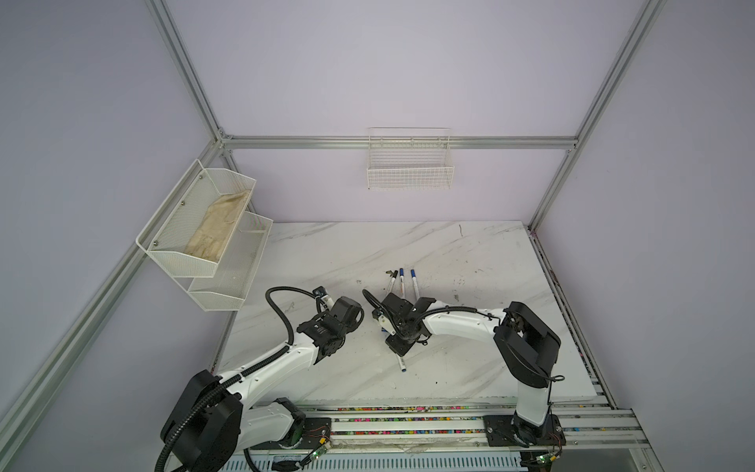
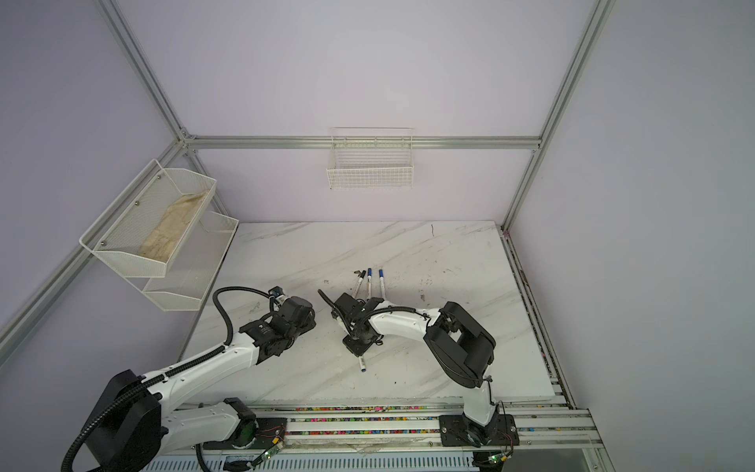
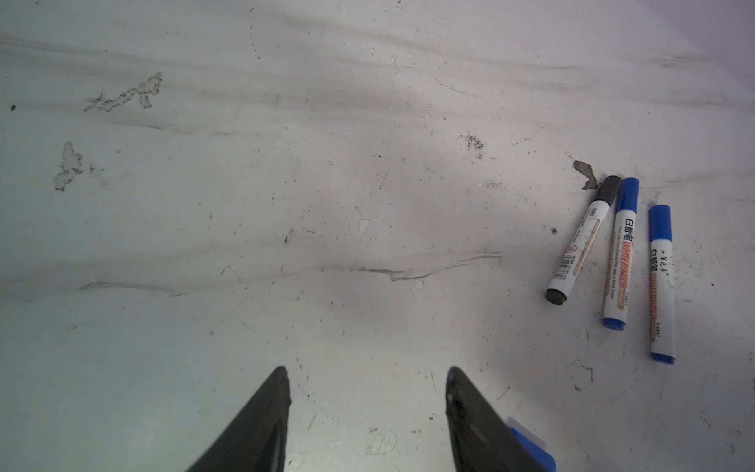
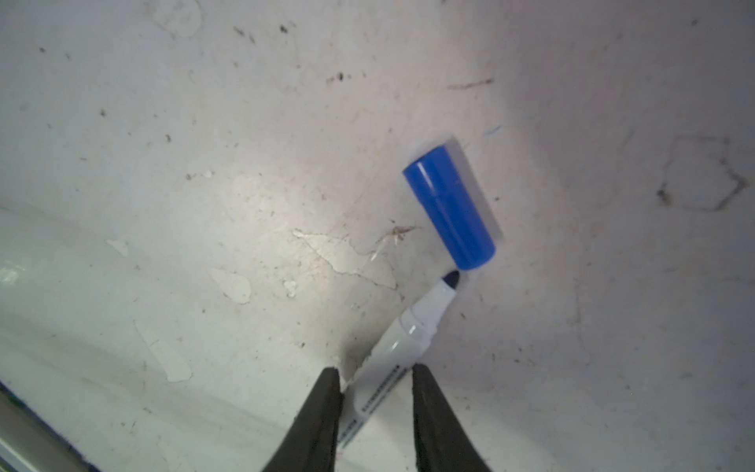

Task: Insert the pens into the pen caps
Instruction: 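Grasp the uncapped white marker with the right gripper and lift it upright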

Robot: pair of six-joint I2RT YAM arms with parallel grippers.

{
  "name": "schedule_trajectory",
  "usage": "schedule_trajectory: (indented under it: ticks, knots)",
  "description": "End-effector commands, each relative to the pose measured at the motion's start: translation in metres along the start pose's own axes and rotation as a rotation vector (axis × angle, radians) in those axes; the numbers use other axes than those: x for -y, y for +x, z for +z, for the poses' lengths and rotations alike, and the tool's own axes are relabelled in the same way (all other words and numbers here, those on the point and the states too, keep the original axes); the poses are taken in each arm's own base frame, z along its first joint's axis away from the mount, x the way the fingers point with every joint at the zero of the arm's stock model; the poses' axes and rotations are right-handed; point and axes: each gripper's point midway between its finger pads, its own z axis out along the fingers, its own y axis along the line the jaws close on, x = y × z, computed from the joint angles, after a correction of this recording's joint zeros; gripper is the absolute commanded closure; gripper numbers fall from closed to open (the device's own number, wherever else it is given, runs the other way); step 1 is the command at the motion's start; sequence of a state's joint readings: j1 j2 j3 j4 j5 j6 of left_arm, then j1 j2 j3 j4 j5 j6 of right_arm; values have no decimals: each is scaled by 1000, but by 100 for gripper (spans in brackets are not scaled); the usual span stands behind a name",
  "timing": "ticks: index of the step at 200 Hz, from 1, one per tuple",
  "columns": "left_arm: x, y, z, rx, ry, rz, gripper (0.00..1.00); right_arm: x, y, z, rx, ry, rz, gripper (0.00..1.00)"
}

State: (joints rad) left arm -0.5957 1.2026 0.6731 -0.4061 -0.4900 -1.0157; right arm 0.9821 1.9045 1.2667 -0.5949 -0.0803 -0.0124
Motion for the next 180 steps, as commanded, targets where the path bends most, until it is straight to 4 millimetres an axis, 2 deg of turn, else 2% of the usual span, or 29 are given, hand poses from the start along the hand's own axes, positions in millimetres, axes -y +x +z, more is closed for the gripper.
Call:
schedule_trajectory:
  ticks: [1,47,72,86,99,117,137,153,180]
  knots:
    - [13,-18,-12,32,41,-53,40,3,28,10,-97,65,-42,74]
    - [19,-18,-14,23,59,-36,40,2,35,7,-102,65,-25,95]
    - [25,-18,-15,17,82,-20,39,4,27,-13,-31,59,-9,100]
    - [31,-18,-14,11,106,-2,39,13,7,-35,55,39,40,100]
    - [40,-18,-15,5,140,16,39,26,-19,-62,178,5,98,100]
    - [57,-20,-18,0,221,46,39,47,-55,-102,371,-89,188,100]
    - [84,-22,-28,12,373,87,40,68,-86,-139,552,-167,237,100]
    - [111,-25,-45,44,558,122,41,76,-102,-155,633,-254,248,100]
    - [156,-22,-94,82,929,225,41,79,-122,-171,713,-409,244,100]
